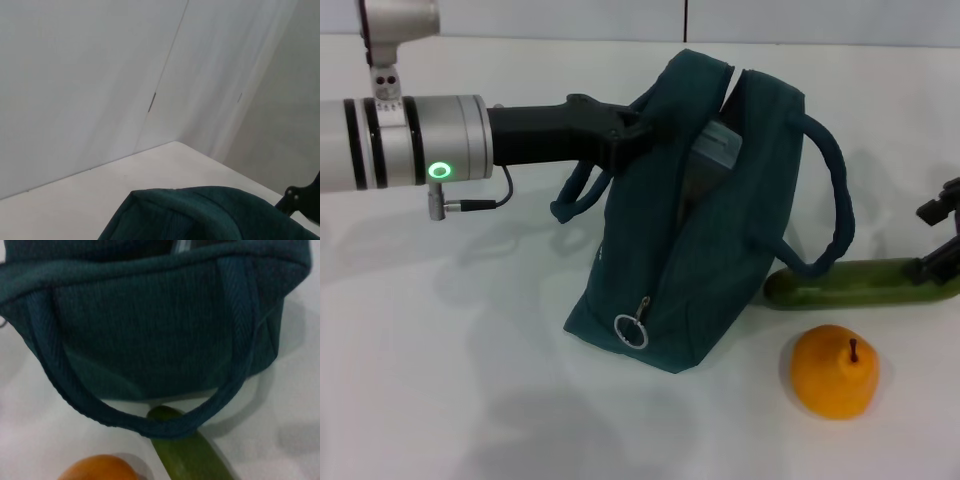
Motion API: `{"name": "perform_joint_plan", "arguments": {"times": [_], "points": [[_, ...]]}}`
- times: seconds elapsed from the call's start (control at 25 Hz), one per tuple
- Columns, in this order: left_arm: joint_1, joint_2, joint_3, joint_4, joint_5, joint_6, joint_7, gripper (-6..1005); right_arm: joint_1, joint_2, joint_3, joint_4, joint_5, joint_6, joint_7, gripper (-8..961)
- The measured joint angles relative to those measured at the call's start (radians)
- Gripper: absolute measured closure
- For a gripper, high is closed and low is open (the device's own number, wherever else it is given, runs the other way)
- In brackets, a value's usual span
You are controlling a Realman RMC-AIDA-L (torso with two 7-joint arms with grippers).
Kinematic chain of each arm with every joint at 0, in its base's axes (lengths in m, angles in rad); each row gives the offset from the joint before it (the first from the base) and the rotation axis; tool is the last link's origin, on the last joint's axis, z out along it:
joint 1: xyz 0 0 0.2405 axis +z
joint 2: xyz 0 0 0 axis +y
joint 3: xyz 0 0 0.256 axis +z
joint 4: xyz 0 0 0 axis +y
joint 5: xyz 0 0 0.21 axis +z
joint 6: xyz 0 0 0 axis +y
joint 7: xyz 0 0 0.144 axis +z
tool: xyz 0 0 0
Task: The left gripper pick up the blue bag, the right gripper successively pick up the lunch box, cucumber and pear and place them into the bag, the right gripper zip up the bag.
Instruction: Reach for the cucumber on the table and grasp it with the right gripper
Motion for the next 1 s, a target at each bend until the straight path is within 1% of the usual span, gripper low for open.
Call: {"name": "perform_joint_plan", "arguments": {"times": [0.12,0.16,0.2,0.28,0.36,0.48,0.64,1.0], "points": [[-0.002,0.000,-0.001,-0.007,-0.009,-0.001,0.001,959,0.019,0.015,-0.030,0.006,-0.035,0.009,0.001,93],[-0.002,0.000,-0.001,-0.008,-0.015,-0.001,0.001,959,0.023,0.017,-0.067,0.012,-0.042,0.028,0.001,95],[-0.002,0.001,-0.001,-0.009,-0.022,-0.002,0.001,959,0.023,0.017,-0.067,0.012,-0.042,0.028,0.001,98],[-0.003,0.002,-0.001,-0.008,-0.031,-0.002,0.002,959,0.027,0.019,-0.108,0.025,-0.050,0.052,0.003,102],[-0.005,0.002,-0.001,-0.007,-0.032,-0.003,0.002,959,0.036,0.026,-0.134,0.044,-0.071,0.070,0.006,107],[-0.007,0.002,-0.001,-0.007,-0.032,-0.014,0.004,959,0.053,0.039,-0.142,0.069,-0.106,0.093,0.011,114],[-0.014,0.002,0.001,-0.009,-0.033,-0.026,0.012,959,0.081,0.042,-0.153,0.111,-0.116,0.118,0.015,123],[-0.017,0.002,0.001,-0.010,-0.033,-0.027,0.013,959,0.141,0.053,-0.252,0.235,-0.106,0.200,0.018,143]]}}
